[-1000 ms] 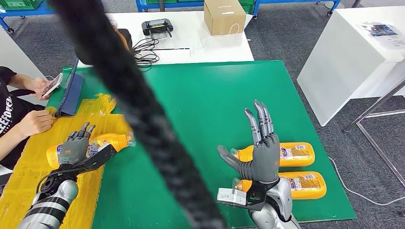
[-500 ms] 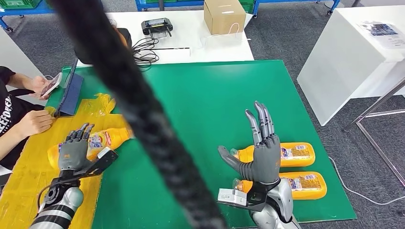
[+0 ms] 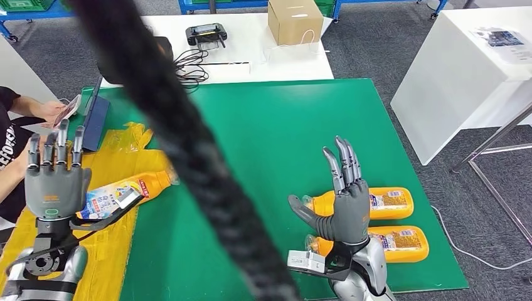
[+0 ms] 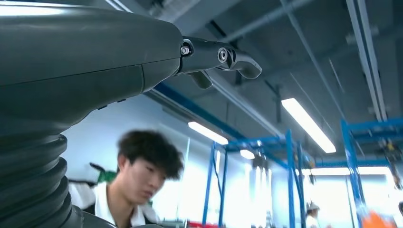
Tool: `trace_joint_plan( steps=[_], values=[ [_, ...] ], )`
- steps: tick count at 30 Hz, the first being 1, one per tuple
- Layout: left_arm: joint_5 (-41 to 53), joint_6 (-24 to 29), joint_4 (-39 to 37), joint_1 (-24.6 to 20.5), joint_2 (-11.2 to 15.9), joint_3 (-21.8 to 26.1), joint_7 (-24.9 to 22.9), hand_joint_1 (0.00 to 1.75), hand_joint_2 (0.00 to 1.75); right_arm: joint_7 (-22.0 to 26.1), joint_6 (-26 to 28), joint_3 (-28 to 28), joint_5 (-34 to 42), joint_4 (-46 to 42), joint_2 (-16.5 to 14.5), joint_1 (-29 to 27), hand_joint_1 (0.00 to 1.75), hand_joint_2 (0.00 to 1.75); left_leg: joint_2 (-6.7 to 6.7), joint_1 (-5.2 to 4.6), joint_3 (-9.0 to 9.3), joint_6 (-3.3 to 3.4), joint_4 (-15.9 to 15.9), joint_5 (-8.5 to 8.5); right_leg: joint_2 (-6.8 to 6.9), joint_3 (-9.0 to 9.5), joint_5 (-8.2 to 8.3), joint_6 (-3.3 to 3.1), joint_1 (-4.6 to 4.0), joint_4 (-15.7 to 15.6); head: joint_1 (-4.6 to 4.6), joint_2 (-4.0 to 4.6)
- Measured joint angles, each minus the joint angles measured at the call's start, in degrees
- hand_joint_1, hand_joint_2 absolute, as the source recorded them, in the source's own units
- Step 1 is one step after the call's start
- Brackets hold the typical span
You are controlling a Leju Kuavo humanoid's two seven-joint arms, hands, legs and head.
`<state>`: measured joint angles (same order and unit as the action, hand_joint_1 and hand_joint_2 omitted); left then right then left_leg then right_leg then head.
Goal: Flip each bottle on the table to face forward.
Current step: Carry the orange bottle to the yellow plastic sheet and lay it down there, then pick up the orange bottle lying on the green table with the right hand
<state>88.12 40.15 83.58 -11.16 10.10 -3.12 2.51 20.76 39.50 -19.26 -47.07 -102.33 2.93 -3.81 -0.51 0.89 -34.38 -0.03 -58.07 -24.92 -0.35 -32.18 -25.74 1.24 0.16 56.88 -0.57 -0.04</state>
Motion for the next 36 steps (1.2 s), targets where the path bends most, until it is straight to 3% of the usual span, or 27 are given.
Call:
trace_joint_plan(
  steps=[5, 12, 22, 36],
  values=[
    [-14.2, -0.1, 1.6, 1.6, -3.9, 1.2, 14.0, 0.00, 1.75, -3.4, -1.9, 0.3, -3.9, 0.0, 0.5, -0.4, 0.00, 1.75, -0.01, -0.04, -0.06, 0.00, 0.0, 0.00, 0.01, 0.03, 0.00, 0.00, 0.00, 0.0, -0.01, 0.00],
    [-45.8, -9.9, 4.7, 6.5, -6.4, -1.3, 21.3, 0.00, 1.75, -12.5, -15.2, 3.2, -12.9, 1.2, 5.7, -0.2, 0.00, 1.75, -0.04, -0.16, -0.10, 0.03, 0.0, -0.02, 0.01, -0.02, 0.00, 0.03, 0.10, 0.0, 0.00, 0.00],
    [-57.6, -18.4, 9.2, 10.4, -9.2, -3.0, 25.9, 0.00, 1.75, -13.4, -24.7, 7.9, -14.4, 6.0, 15.1, 3.0, 0.00, 1.75, -0.07, -0.13, -0.12, 0.04, 0.0, -0.02, 0.07, -0.01, 0.01, 0.03, 0.11, 0.0, 0.01, 0.00],
    [-60.2, -20.9, 9.3, 10.8, -11.0, -4.9, 27.3, 0.00, 1.75, -10.7, -29.8, 11.7, -9.6, 11.2, 21.8, 6.0, 0.00, 1.75, -0.06, -0.18, -0.13, 0.04, 0.0, -0.02, 0.06, -0.02, 0.01, 0.03, 0.12, 0.0, 0.01, 0.00]
  ],
)
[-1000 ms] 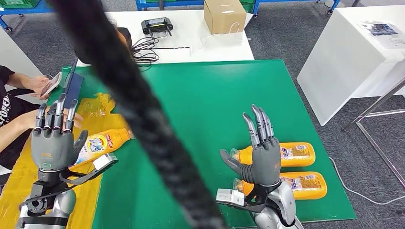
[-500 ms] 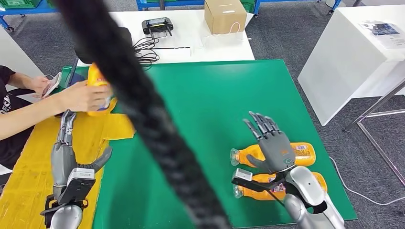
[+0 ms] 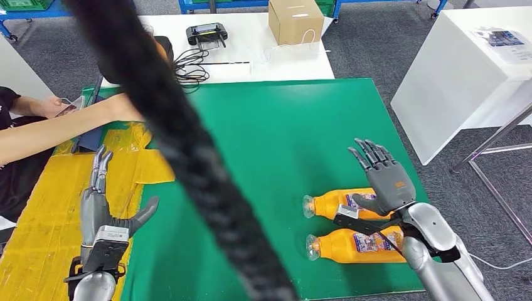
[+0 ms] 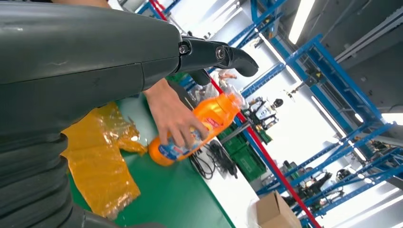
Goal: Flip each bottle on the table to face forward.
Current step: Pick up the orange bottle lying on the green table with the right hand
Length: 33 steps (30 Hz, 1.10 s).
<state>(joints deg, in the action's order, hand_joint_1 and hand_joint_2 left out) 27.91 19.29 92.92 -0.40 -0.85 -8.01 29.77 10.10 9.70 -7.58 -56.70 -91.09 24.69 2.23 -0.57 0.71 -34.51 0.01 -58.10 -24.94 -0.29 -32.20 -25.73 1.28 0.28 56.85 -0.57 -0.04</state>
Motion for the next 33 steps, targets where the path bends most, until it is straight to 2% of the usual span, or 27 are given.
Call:
trace_joint_plan(
  steps=[5, 12, 19, 33],
  values=[
    [-0.6, -0.2, -0.7, -0.1, -0.3, -0.5, 0.2, 0.00, 1.75, 1.3, -2.1, 1.2, 1.9, 1.3, 2.1, 0.1, 0.00, 1.75, 0.01, -0.01, 0.00, 0.00, 0.0, 0.00, 0.00, 0.00, 0.01, 0.01, 0.02, 0.0, 0.02, 0.00],
    [-0.7, -0.2, -1.2, -0.4, -0.5, -0.6, 0.3, 0.00, 1.75, 1.6, -2.5, 1.7, 2.4, 2.3, 3.3, 0.1, 0.00, 1.75, 0.01, 0.03, 0.01, 0.00, 0.0, 0.00, -0.01, -0.02, 0.01, 0.01, -0.02, 0.0, 0.02, 0.00],
    [-2.2, -0.9, -3.0, -1.4, -0.7, -1.0, 0.8, 0.00, 1.75, 3.7, -7.7, 1.9, 6.4, 4.5, 6.3, 0.2, 0.00, 1.75, 0.00, 0.00, 0.00, 0.00, 0.0, 0.00, 0.00, -0.01, 0.01, 0.01, 0.00, 0.0, 0.02, 0.00],
    [-4.2, -1.4, -7.3, -4.2, -1.0, -2.9, 1.2, 0.00, 1.75, 5.7, -14.6, 0.8, 11.7, 9.6, 10.6, 0.1, 0.00, 1.75, 0.02, -0.01, 0.01, 0.00, 0.0, 0.00, -0.01, -0.02, 0.01, 0.02, 0.01, 0.0, 0.02, 0.00]
  ],
)
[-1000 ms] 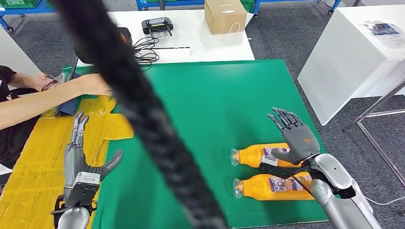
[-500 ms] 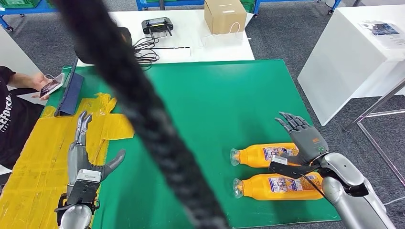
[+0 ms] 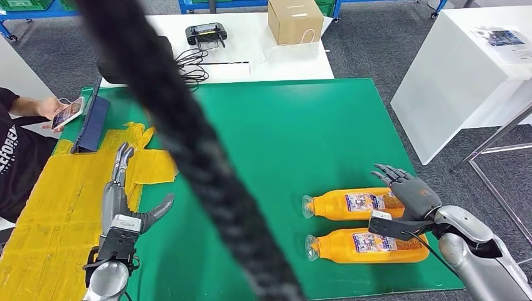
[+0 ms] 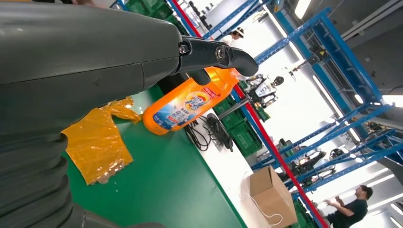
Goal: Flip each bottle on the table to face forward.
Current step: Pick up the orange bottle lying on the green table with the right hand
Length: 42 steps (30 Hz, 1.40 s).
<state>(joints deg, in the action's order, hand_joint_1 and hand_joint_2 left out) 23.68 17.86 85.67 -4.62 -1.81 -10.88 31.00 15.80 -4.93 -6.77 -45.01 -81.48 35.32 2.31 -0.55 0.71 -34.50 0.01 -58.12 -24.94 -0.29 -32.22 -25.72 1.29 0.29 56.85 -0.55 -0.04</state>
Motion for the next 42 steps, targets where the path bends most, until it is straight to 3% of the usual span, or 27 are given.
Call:
trace_joint_plan(
  steps=[10, 21, 25, 26, 29, 30, 31, 33, 42],
  values=[
    [-0.5, -0.1, -2.2, -1.6, -0.4, -1.3, 0.0, 0.00, 1.75, -2.3, 3.0, -3.2, -3.5, 7.7, -1.7, 2.0, 0.00, 1.75, -0.02, 0.00, -0.01, 0.00, 0.0, 0.00, 0.01, 0.01, 0.00, 0.00, -0.01, 0.0, 0.01, 0.00],
    [-2.2, -1.5, -3.0, -2.0, -0.5, -2.0, 0.4, 0.00, 1.75, -0.5, 2.9, -4.8, -2.3, 12.3, -3.1, 4.2, 0.00, 1.75, 0.02, 0.01, 0.02, 0.00, 0.0, 0.00, -0.01, 0.03, 0.00, 0.00, -0.03, 0.0, 0.01, 0.00],
    [-2.7, -1.9, -3.1, -2.1, -0.5, -2.6, 0.6, 0.00, 1.75, 0.0, 5.1, -5.6, -3.7, 14.4, -4.1, 5.3, 0.01, 1.75, 0.05, 0.01, 0.09, 0.00, 0.0, 0.00, -0.02, 0.07, 0.00, 0.00, -0.03, 0.0, 0.00, 0.00],
    [-2.8, -1.9, -3.1, -2.1, -0.6, -2.8, 0.6, 0.00, 1.75, -0.1, 5.7, -5.9, -4.1, 14.8, -4.4, 5.5, 0.17, 1.75, 0.06, 0.01, 0.11, 0.00, 0.0, 0.00, -0.02, 0.08, 0.00, 0.00, -0.03, 0.0, 0.00, 0.00],
    [-2.9, -1.9, -3.2, -2.1, -0.6, -3.2, 0.6, 0.00, 1.75, -0.1, 7.2, -6.3, -5.0, 15.7, -5.3, 6.1, 1.25, 1.75, 0.06, 0.01, 0.14, 0.00, 0.0, 0.00, -0.02, 0.12, 0.01, 0.00, -0.03, 0.0, -0.01, 0.00],
    [-2.9, -1.9, -3.2, -2.1, -0.6, -3.2, 0.6, 0.00, 1.75, 0.0, 7.9, -6.4, -5.3, 15.9, -5.6, 6.3, 1.51, 1.75, 0.07, 0.01, 0.14, 0.00, 0.0, 0.00, -0.02, 0.13, 0.01, 0.00, -0.03, 0.0, -0.01, 0.00],
    [-3.0, -1.9, -3.2, -2.1, -0.6, -3.2, 0.6, 0.00, 1.75, 0.1, 8.7, -6.5, -5.7, 16.1, -6.0, 6.4, 1.62, 1.75, 0.06, 0.01, 0.15, 0.00, 0.0, 0.00, -0.02, 0.14, 0.01, 0.00, -0.03, 0.0, -0.01, 0.00],
    [-3.0, -1.9, -3.2, -2.1, -0.7, -3.2, 0.6, 0.00, 1.75, 0.4, 10.5, -6.6, -6.5, 16.4, -7.1, 6.4, 1.74, 1.75, 0.06, 0.02, 0.16, 0.00, 0.0, 0.00, -0.02, 0.14, 0.01, 0.00, -0.04, 0.0, 0.00, 0.00],
    [-3.0, -2.4, -3.1, -1.8, -1.2, -3.3, 0.0, 0.00, 1.75, 1.1, 18.6, -6.8, -10.2, 14.7, -12.2, 5.9, 1.75, 1.75, 0.04, 0.02, 0.12, 0.00, 0.0, 0.01, -0.02, 0.14, 0.00, 0.00, -0.05, 0.0, 0.00, 0.00]
  ],
)
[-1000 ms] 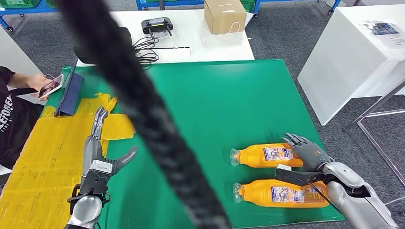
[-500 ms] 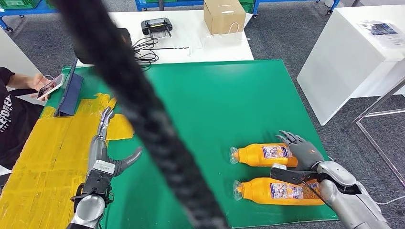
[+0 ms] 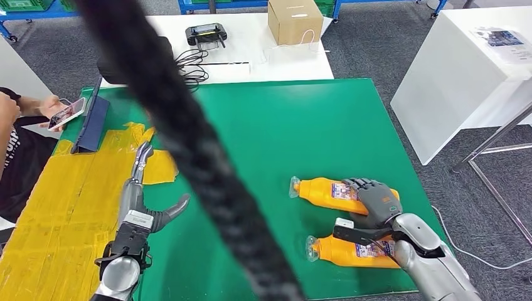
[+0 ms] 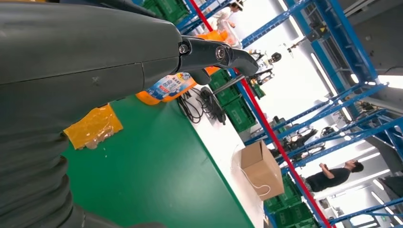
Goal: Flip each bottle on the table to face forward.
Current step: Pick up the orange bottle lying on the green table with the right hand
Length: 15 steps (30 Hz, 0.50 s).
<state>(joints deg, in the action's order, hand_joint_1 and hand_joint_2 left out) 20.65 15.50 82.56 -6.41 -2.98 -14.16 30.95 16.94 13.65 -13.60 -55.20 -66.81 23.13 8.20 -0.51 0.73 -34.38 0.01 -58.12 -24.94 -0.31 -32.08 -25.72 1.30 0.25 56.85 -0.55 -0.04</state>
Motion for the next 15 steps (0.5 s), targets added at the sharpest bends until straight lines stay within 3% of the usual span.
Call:
trace_joint_plan(
  steps=[6, 15],
  values=[
    [-0.2, -1.1, 0.2, 0.5, -0.2, 0.0, -0.6, 0.00, 1.75, -1.6, 3.1, 0.1, -2.1, -4.6, -3.6, -0.6, 1.75, 1.75, -0.01, 0.00, -0.06, 0.00, 0.0, 0.00, 0.00, -0.05, 0.00, 0.00, 0.00, 0.0, 0.00, 0.00],
    [-4.5, -9.4, 1.1, 1.6, -0.8, -0.7, -2.9, 0.00, 1.75, -5.1, 11.2, 0.0, -5.9, -11.8, -10.1, -0.8, 1.75, 1.75, -0.05, 0.00, -0.09, -0.01, 0.0, 0.00, 0.02, -0.08, 0.00, 0.00, 0.00, 0.0, -0.01, 0.00]
  ],
)
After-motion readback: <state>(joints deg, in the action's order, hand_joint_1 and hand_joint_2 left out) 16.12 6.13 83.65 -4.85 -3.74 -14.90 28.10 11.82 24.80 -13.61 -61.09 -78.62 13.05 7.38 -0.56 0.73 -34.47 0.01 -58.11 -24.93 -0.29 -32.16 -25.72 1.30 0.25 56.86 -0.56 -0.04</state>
